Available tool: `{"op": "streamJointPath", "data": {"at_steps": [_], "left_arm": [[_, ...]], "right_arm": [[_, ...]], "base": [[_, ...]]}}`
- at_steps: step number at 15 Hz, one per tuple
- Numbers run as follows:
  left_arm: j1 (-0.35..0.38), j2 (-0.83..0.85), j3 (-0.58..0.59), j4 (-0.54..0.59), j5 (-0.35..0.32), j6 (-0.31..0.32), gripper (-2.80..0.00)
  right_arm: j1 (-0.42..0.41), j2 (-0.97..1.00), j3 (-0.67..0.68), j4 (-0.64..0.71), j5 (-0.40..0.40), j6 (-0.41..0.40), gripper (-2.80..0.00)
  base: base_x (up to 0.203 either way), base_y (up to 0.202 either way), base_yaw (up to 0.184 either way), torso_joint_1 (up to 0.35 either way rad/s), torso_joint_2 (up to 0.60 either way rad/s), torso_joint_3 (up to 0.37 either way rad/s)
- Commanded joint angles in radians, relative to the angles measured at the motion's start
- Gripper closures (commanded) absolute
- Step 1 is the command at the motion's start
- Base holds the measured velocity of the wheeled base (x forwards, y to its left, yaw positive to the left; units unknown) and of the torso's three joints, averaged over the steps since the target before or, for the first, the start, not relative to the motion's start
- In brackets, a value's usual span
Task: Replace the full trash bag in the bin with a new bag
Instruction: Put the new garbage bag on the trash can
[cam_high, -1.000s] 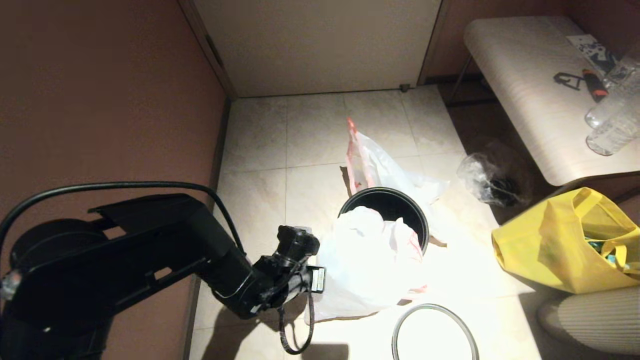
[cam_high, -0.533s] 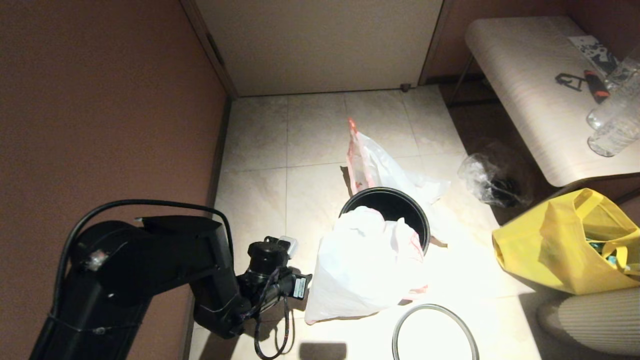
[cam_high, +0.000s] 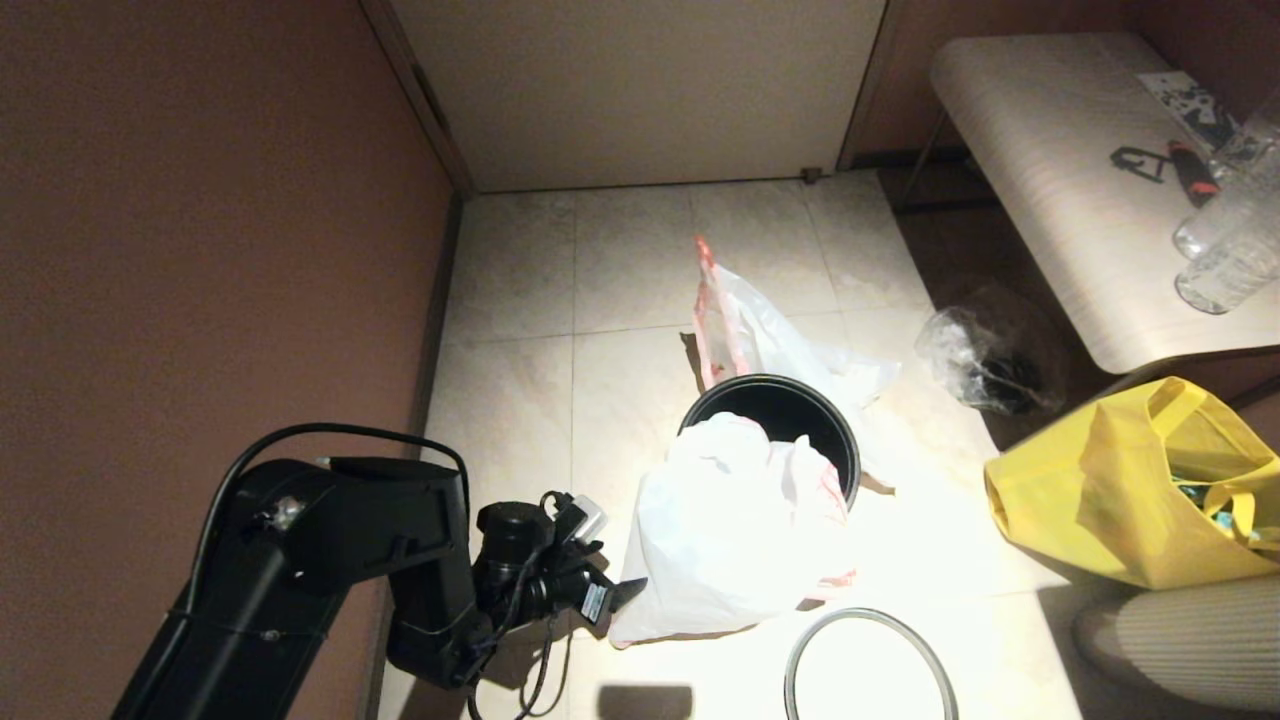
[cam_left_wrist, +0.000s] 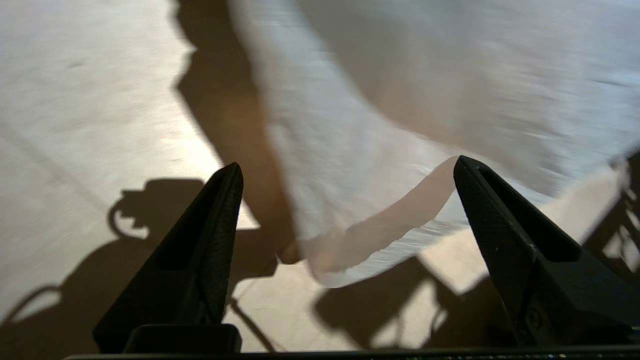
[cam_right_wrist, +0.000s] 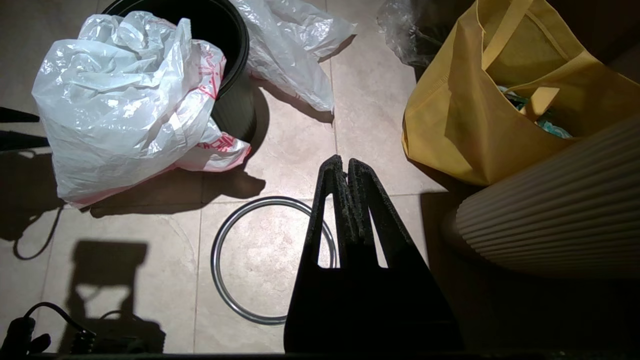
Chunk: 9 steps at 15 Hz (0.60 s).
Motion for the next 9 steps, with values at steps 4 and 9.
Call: {"op": "streamJointPath", "data": {"at_steps": [4,9], "left_arm": [[0.001,0.005,0.001,0.040,-0.068,0.060,-2.80],[-0.039,0.007,-0.008,0.044,-0.045,0.061,-2.80]], "right_arm": [[0.001,-0.001,0.000,0.000,0.000,-0.001,0.00],[0.001,-0.001,0.000,0.000,0.001,0.000,0.00]], "base": [[0.000,0.000,0.000,0.000,0.00,0.000],[0.000,0.000,0.000,0.000,0.00,0.000]]}}
